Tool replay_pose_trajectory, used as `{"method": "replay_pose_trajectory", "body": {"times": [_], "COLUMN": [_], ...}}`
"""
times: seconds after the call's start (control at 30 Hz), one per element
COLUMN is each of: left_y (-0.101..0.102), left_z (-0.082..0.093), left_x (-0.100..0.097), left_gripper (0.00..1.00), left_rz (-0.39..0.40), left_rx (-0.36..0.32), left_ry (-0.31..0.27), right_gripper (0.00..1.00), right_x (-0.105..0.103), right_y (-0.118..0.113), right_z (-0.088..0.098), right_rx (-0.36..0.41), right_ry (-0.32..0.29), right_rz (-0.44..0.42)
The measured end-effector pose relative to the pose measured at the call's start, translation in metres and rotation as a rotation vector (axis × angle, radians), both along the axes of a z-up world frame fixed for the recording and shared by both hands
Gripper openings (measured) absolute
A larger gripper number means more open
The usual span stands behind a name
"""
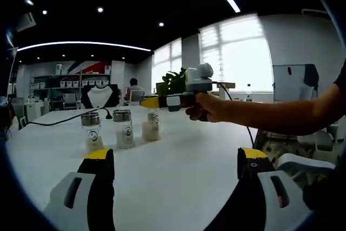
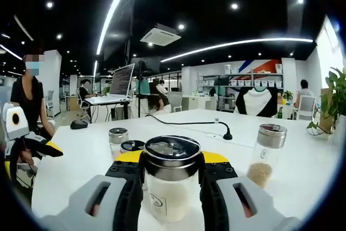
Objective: Rotate the seasoning bottle until the label or dispensing opening points toward the visible target arrow and the bottle remains upright within the marked orientation range
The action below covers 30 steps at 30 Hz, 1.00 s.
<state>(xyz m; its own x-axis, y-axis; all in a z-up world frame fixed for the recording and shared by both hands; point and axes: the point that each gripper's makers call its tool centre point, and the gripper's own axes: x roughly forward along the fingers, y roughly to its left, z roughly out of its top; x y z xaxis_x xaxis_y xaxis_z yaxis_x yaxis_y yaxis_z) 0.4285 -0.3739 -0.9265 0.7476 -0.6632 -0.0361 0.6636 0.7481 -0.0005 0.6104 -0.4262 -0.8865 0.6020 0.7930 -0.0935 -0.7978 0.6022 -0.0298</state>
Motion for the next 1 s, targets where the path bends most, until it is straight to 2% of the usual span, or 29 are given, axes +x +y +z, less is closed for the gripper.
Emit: {"method": "replay_pose_trajectory", "body": {"times": [0.17, 0.27, 0.57, 1.0], "left_y": [0.0000, -0.0009, 0.0016, 0.0024], "left_z": [-0.0032, -0.0063, -0.0039, -0.0048], "left_x": [0.0008, 0.0006, 0.0012, 0.0014], "left_gripper": [1.00, 1.00, 1.00, 1.00], "left_rz": [0.003, 0.005, 0.011, 0.013], "left_rx": [0.012, 0.046, 0.019, 0.018], "left_ry": [0.008, 0.004, 0.010, 0.016], "right_gripper": [0.37, 0.37, 0.37, 0.37], "right_x": [0.0023, 0.0023, 0.0047, 0.0076], "right_y": [-0.0037, -0.0042, -0.0054, -0.0055], "right_z": [-0.0007, -0.0008, -0.0005, -0.0004], "right_rx": [0.010, 0.013, 0.026, 0.027], "right_ry": [-0.003, -0.013, -0.022, -0.025], "right_rz": [-0.013, -0.019, -0.026, -0.036]}}
